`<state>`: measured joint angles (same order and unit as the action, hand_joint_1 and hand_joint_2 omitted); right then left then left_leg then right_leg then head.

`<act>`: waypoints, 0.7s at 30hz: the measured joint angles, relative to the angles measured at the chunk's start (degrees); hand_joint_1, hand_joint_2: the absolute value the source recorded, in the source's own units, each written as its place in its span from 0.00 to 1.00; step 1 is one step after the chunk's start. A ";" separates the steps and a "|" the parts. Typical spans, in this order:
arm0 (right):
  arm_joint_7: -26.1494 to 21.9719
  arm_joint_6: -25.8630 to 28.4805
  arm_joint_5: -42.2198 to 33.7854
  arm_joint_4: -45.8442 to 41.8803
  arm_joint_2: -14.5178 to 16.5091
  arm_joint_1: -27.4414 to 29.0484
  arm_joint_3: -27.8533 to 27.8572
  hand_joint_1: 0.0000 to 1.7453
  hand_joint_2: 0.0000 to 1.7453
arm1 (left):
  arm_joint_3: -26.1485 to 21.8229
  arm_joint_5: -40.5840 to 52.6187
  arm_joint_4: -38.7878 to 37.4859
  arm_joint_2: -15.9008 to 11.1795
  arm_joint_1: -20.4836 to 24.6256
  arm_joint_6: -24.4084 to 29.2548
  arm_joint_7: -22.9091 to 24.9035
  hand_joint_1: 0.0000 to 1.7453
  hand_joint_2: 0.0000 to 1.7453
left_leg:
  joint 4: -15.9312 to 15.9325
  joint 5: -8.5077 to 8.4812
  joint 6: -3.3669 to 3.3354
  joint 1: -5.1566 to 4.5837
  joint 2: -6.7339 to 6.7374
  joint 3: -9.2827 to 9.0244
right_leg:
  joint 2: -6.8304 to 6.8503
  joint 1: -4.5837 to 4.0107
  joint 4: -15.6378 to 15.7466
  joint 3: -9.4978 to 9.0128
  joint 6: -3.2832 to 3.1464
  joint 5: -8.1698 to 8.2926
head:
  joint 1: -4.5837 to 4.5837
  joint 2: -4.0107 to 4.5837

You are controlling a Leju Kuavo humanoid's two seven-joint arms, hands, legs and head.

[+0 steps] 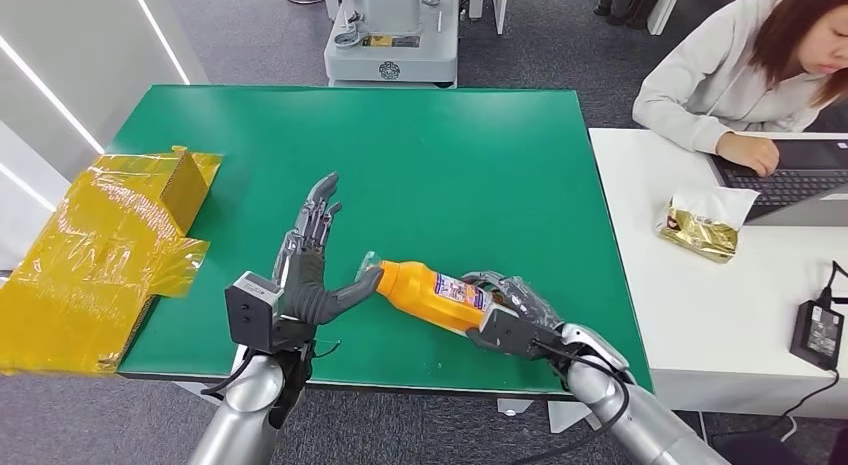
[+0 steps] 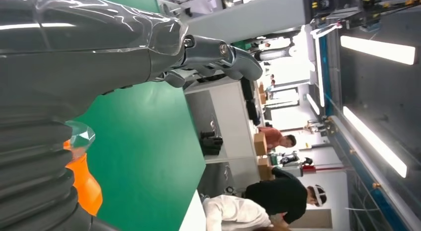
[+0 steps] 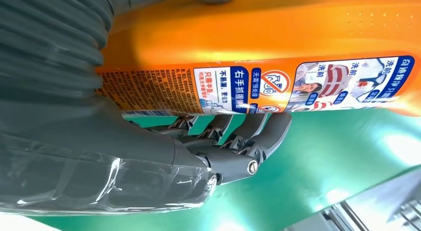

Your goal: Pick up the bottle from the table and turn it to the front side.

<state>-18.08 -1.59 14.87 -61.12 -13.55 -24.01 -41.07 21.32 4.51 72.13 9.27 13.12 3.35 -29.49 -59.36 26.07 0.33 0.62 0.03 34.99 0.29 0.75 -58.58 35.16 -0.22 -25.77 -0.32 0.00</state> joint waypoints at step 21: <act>-3.05 4.45 2.97 -15.62 0.70 14.07 8.80 1.00 1.00 | -3.45 6.42 -1.98 -1.58 1.10 4.40 -1.87 0.00 1.00 | 0.00 0.00 0.00 -0.01 0.01 0.01 | -0.02 0.01 0.01 0.03 0.00 0.00 | -0.01 0.00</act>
<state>-21.13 2.86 17.84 -76.74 -12.84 -9.94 -32.27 17.87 10.93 70.15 7.69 14.22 7.75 -31.36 -59.36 26.08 0.33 0.61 0.04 35.00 0.27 0.76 -58.57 35.19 -0.22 -25.77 -0.33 0.00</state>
